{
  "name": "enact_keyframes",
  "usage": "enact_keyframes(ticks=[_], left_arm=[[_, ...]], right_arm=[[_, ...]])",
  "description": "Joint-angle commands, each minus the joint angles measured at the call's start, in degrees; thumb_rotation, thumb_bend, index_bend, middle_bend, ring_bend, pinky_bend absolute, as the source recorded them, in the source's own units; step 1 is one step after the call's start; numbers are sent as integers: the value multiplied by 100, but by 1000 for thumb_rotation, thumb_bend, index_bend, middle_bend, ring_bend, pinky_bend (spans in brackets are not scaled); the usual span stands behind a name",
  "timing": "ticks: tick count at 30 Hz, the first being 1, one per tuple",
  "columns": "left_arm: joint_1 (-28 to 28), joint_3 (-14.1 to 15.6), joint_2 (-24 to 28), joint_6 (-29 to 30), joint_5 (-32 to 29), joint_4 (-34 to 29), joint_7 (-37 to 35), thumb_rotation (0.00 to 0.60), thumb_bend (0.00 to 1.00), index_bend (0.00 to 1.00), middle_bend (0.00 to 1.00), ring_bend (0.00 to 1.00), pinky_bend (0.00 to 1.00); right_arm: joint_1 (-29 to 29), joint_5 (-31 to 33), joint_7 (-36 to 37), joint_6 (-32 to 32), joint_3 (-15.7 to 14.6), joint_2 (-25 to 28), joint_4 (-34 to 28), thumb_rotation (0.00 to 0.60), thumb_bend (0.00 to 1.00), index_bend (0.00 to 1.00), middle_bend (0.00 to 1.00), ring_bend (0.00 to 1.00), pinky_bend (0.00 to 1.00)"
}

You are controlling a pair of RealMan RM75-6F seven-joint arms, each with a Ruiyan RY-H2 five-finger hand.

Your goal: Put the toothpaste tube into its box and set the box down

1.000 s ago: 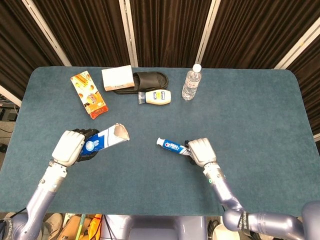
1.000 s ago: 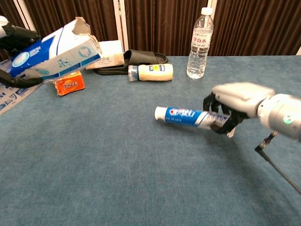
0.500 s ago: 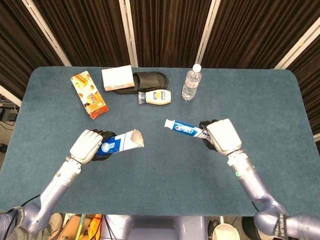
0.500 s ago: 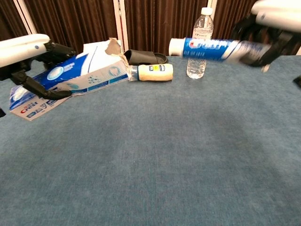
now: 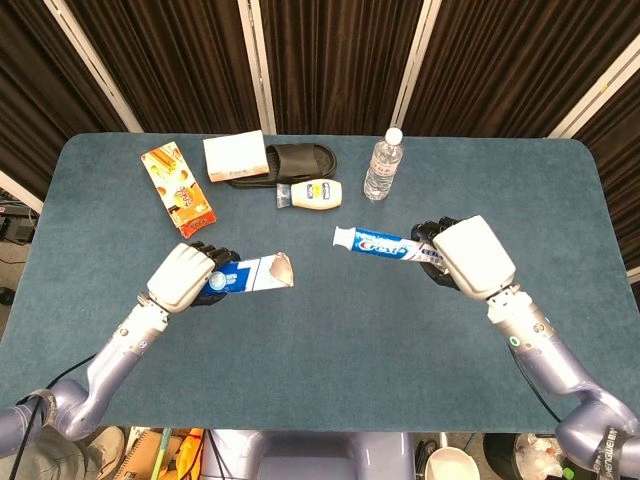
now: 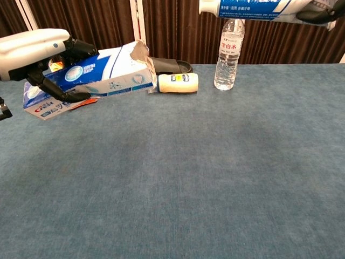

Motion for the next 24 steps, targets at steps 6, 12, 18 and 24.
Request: enact_keyframes(ticks=[6, 12, 18, 24], left_arm=[[11, -59, -322, 583, 306, 395, -435, 600, 421, 430, 568, 544, 546], [-21, -53, -558, 838, 448, 737, -646, 600, 421, 429, 568, 545, 547], [-76, -32, -585, 849, 480, 752, -686, 600, 421, 428, 568, 544, 546], [-106, 45, -560, 775, 486, 703, -602, 600, 421, 427, 567, 544, 546]], right_arm=[[69, -1272, 91, 244, -257, 155, 340, 600, 613, 899, 777, 680, 812], [137, -1612, -176, 349, -302, 82, 431, 600, 613, 900, 777, 680, 811], [153, -1723, -348, 409, -333, 30, 515, 600, 612, 900, 778, 680, 812], [158, -1739, -425, 442, -350, 19, 544, 600, 612, 900, 777, 680, 812]])
